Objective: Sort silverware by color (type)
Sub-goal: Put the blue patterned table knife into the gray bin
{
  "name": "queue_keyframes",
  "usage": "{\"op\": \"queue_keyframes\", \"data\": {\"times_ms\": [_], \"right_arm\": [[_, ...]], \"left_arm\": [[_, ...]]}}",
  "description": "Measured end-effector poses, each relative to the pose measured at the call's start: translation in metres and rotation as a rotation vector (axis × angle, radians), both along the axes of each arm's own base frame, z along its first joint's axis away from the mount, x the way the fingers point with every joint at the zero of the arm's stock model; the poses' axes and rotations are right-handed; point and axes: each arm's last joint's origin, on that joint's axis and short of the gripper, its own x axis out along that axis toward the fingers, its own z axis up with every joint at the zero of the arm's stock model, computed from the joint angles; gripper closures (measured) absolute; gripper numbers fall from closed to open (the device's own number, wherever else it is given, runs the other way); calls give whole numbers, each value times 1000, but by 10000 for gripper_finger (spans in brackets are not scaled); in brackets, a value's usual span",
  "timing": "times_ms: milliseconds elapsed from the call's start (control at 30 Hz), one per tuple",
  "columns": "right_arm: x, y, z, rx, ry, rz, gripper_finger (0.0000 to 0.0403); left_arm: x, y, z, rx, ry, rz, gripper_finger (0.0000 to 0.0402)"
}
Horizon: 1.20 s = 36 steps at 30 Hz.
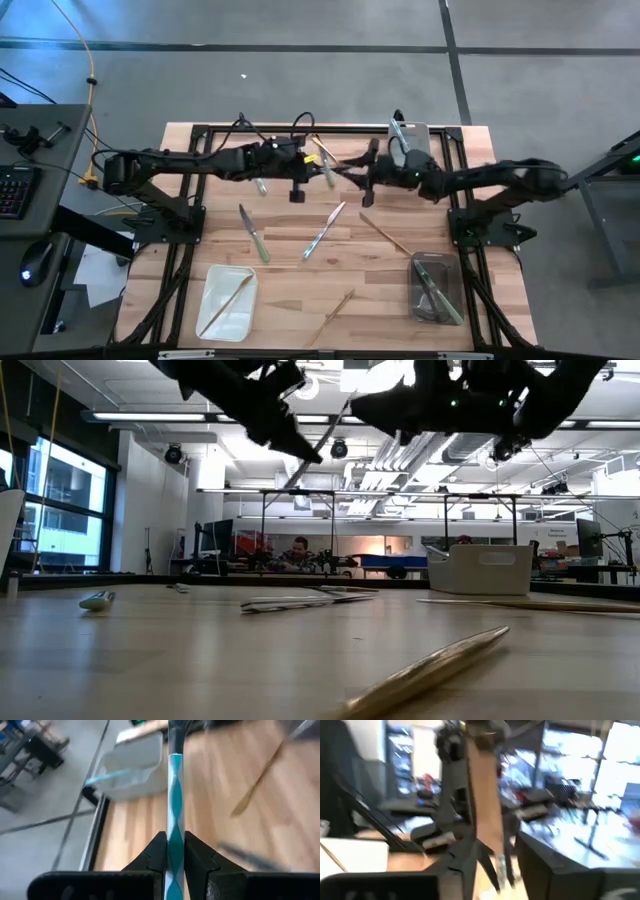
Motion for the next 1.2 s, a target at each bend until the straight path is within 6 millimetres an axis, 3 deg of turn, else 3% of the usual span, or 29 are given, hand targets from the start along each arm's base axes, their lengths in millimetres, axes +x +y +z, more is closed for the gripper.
{"op": "queue_keyframes", "data": {"times_ms": [200,400,533,800,1033,1200], "right_arm": [[-34,3,17,44,192,-190,240],[-72,12,30,69,304,-329,234],[-83,17,31,107,328,-335,233],[-68,23,19,165,376,-297,233],[-36,34,-5,170,456,-237,233],[-7,38,-2,223,489,-218,233]], "left_arm": [[-6,3,-1,58,151,35,375],[-16,7,-7,136,308,153,375],[-23,13,-15,182,424,246,375],[-27,21,-43,139,616,297,375],[-15,25,-66,124,735,310,375],[-3,24,-69,240,767,337,375]]}}
